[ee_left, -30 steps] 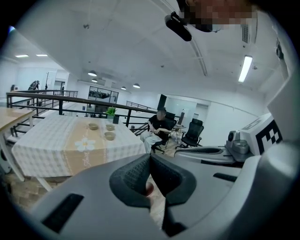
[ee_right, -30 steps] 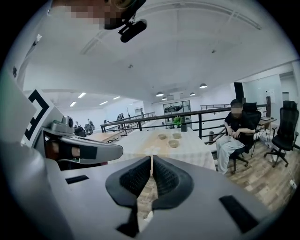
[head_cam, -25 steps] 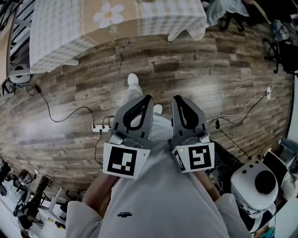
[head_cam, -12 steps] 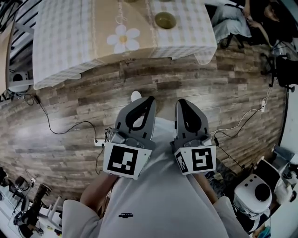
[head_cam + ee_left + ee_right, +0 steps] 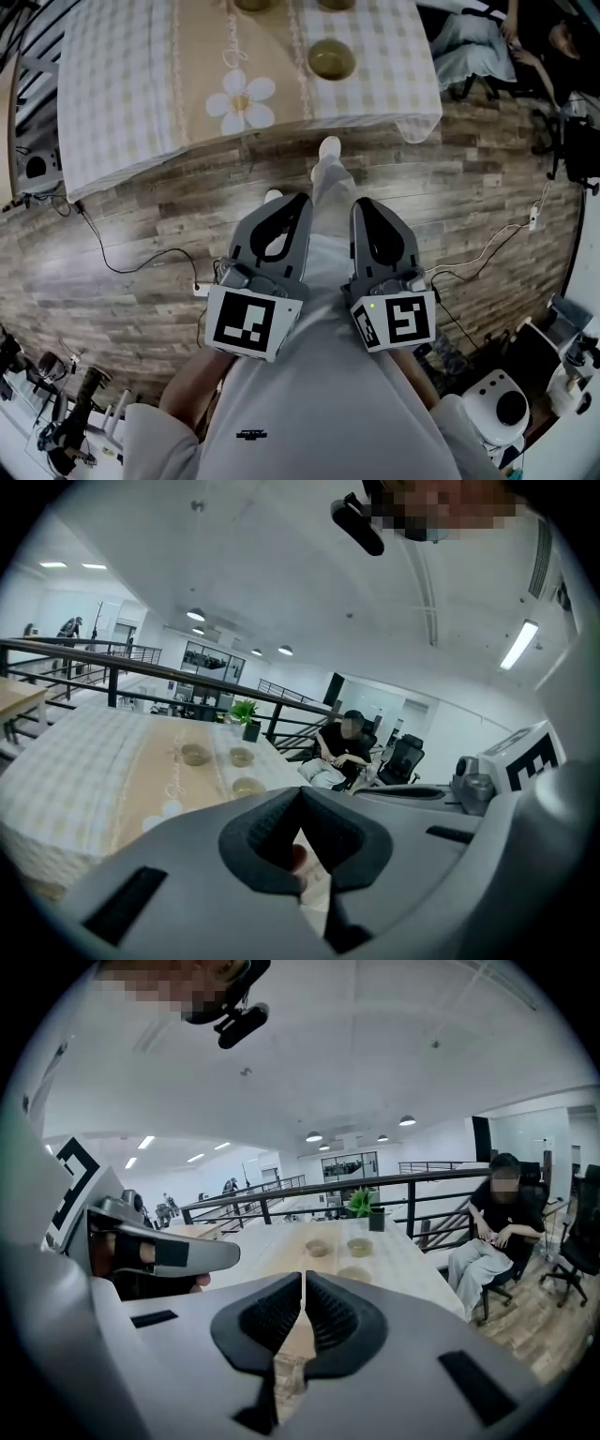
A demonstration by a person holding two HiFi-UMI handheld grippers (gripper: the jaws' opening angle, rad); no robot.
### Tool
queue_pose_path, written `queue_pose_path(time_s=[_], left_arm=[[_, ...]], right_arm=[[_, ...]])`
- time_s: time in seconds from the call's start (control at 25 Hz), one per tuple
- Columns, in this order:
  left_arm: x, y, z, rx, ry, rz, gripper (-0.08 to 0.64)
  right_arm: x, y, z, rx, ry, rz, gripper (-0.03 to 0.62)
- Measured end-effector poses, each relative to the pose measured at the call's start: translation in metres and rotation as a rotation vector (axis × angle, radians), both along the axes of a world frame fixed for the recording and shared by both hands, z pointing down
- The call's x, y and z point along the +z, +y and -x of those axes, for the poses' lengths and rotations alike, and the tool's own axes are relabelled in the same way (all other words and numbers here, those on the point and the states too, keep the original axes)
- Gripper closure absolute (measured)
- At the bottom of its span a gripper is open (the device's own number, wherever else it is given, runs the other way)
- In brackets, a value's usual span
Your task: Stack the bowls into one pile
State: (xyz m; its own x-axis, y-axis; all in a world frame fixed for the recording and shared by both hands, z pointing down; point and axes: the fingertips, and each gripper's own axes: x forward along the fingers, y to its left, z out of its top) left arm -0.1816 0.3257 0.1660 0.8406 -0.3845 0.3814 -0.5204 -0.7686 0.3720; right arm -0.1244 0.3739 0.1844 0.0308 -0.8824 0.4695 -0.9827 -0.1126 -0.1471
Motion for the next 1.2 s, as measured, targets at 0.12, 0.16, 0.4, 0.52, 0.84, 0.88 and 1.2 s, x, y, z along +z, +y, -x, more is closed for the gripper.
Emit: queue_pose_path(time_s=[0.12,0.16,0.4,0.52,0.84,0.88,1.2], left_arm=[[0.001,-0.028,-0.035,-0.013,-0.033,-0.015,0.541],[0.001,-0.038,-0.049,-0.017,-0.044,-0.015,0.541],[-0.002,-0.087,-0.128,-0.057,-0.112,-0.005,0.541],[-0.001,-0.104,-0.158,-0.097,-0.151,-0.004,0.541],[0.018,-0.146,-0.194,-0.204,-0.235,0.014,0.541],[0.020,-0.153,-0.198,-0.213,-0.237,0.019,0.541],[0.031,-0.186,-0.215,-0.248,-0.195,0.053,0.541]], right_arm=[[0.000,-0.033,-0.035,-0.026,-0.023,-0.006,0.554],[0.000,-0.045,-0.047,-0.041,-0.031,-0.004,0.554],[-0.011,-0.105,-0.121,-0.122,-0.061,-0.011,0.554],[-0.012,-0.129,-0.153,-0.174,-0.095,-0.022,0.553],[0.001,-0.175,-0.200,-0.298,-0.116,-0.024,0.554],[0.003,-0.182,-0.203,-0.309,-0.115,-0.018,0.554],[0.020,-0.204,-0.213,-0.350,-0.100,0.036,0.554]])
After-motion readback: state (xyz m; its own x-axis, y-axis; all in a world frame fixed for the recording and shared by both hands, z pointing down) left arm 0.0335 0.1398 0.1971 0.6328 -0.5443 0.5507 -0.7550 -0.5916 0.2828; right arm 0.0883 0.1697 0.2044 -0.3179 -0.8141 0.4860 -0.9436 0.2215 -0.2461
